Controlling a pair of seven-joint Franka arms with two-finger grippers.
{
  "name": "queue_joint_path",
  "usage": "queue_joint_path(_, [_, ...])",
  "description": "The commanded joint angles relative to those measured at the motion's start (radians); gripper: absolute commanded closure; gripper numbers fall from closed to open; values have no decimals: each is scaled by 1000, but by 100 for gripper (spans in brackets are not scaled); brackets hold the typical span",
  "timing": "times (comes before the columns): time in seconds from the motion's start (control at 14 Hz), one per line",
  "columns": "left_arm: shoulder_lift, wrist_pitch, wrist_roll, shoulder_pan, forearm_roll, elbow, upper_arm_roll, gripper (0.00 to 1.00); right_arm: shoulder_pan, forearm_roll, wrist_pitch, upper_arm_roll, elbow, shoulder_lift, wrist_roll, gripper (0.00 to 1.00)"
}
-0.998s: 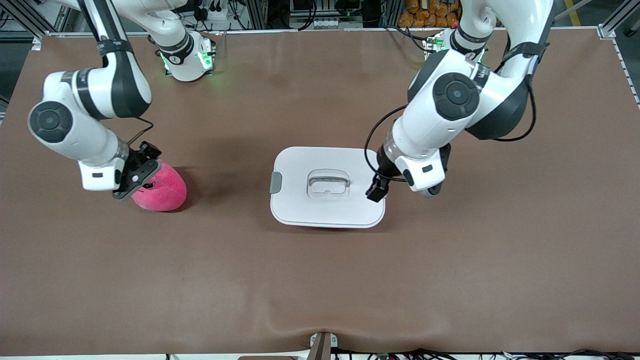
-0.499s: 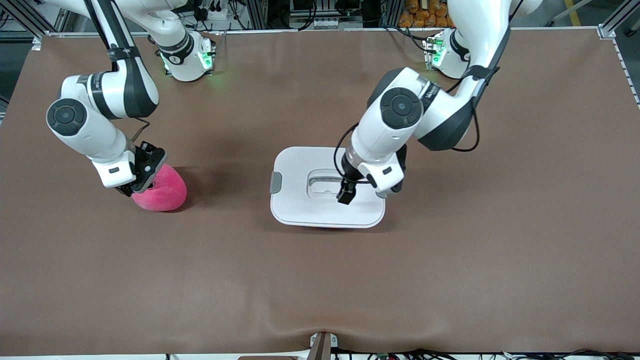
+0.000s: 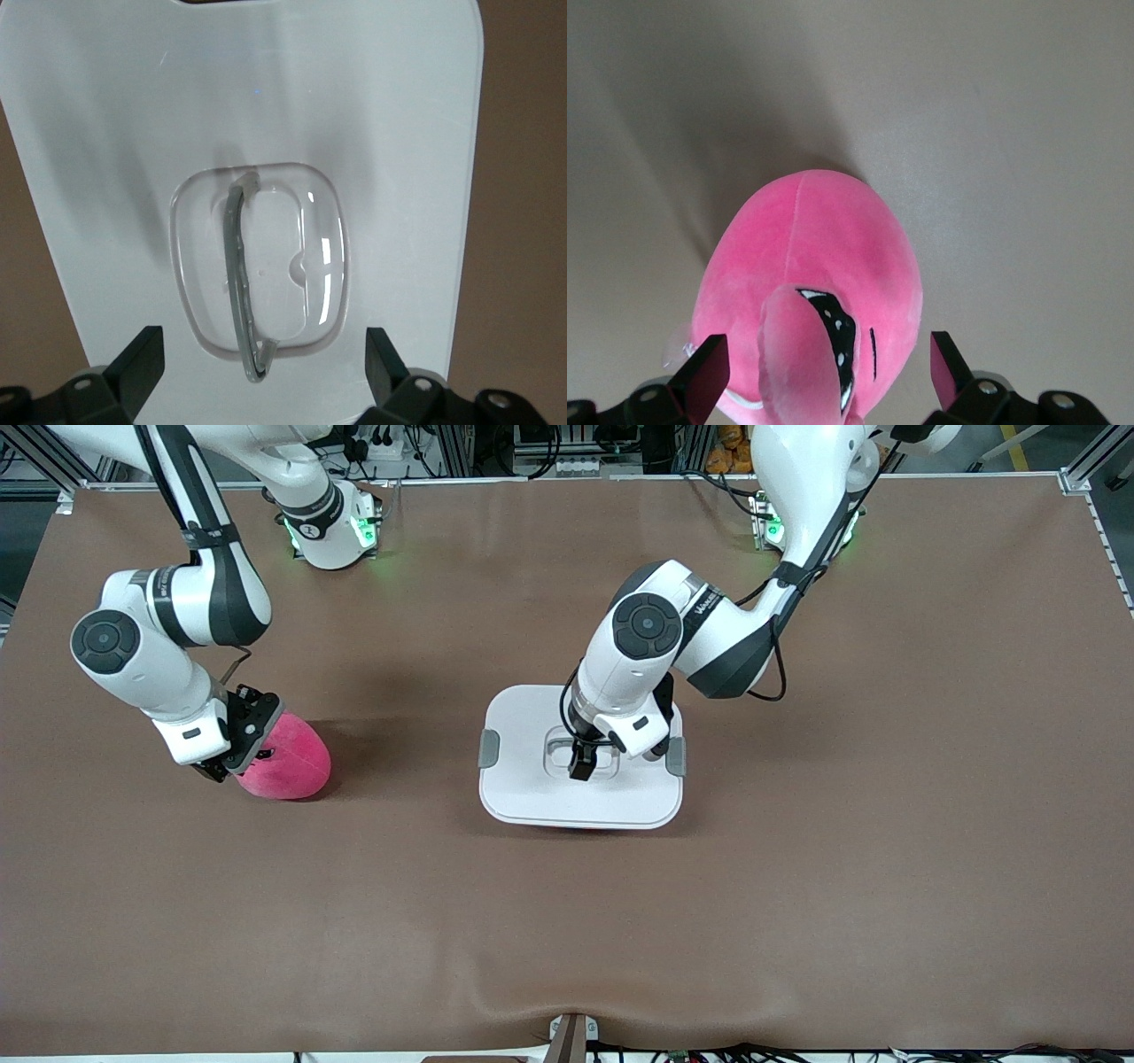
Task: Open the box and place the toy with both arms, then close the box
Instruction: 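Grasp the lid handle with the left gripper while the right grasps the toy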
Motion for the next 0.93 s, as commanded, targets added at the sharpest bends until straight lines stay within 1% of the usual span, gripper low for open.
queue_joint_path(0.0, [28,-5,-51,-19,31,25,15,0,-12,-24,28,10,-8,16,-47,10])
queue_joint_path(0.07, [28,-5,-57,-20,33,24,15,0,-12,-24,53,10,-8,22,-84,75])
queue_joint_path(0.14, [28,-5,-59,-22,31,22,14,0,-21,-24,58,10,-8,29,-90,100])
queue_joint_path(0.5, [49,-5,-66,-28,38,20,15,0,-35,-23,50,10,-7,30,-87,100])
queue_joint_path(0.57, [48,-6,-68,-28,38,20,15,3,-34,-23,47,10,-7,28,-86,100])
queue_joint_path(0.71, [46,-16,-74,-30,38,20,15,17,-34,-23,42,10,-2,25,-83,100])
queue_joint_path(0.86, [37,-31,-75,-30,38,17,15,29,-32,-21,9,10,30,22,-78,100])
